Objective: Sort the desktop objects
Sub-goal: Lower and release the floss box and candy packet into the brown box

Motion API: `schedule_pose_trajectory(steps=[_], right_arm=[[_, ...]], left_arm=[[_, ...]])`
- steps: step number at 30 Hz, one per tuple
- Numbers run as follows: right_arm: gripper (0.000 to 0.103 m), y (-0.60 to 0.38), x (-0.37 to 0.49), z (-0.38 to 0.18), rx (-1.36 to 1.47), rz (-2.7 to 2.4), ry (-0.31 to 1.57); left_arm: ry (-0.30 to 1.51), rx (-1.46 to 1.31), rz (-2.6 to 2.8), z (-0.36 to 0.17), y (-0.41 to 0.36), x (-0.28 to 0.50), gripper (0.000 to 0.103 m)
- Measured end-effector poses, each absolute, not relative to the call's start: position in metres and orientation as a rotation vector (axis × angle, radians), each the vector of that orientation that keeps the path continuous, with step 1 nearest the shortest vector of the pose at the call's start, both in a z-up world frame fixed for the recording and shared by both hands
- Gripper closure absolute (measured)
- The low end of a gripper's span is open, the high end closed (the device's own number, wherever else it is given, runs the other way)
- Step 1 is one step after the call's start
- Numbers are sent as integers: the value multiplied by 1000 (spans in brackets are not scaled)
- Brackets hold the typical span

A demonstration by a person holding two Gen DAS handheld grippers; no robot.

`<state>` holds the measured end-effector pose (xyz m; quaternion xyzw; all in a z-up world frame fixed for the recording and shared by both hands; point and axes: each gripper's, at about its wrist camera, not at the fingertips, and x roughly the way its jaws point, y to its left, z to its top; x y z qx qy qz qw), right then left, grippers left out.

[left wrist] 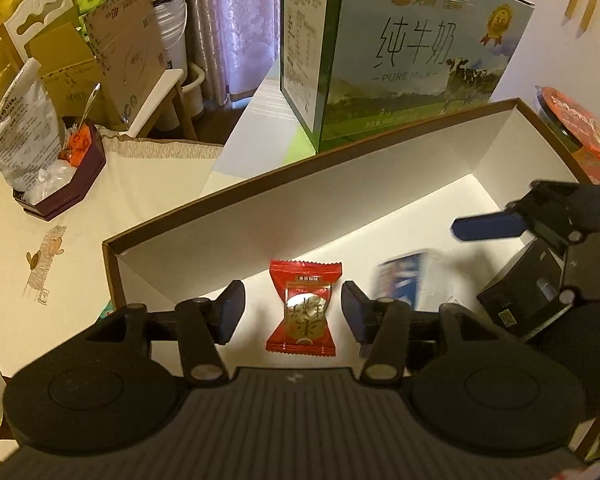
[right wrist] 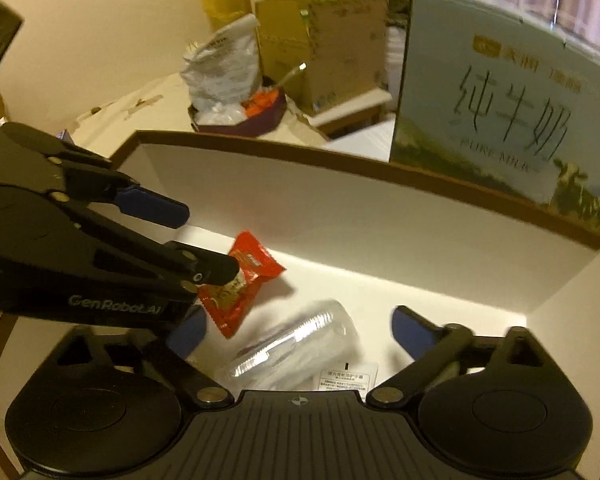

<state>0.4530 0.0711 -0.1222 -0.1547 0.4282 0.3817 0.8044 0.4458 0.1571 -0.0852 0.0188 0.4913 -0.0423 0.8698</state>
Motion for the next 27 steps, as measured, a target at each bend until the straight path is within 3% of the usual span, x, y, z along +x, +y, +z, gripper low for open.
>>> schedule_pose_trajectory(steps=[7, 27], right_arm=[[2, 53, 443, -119, -327, 785, 969], [2, 6, 398, -82, -272, 695, 950]], left_arm=[[1027, 48, -105, -81, 151, 433, 41], [984, 16, -144, -42, 133, 379, 27]])
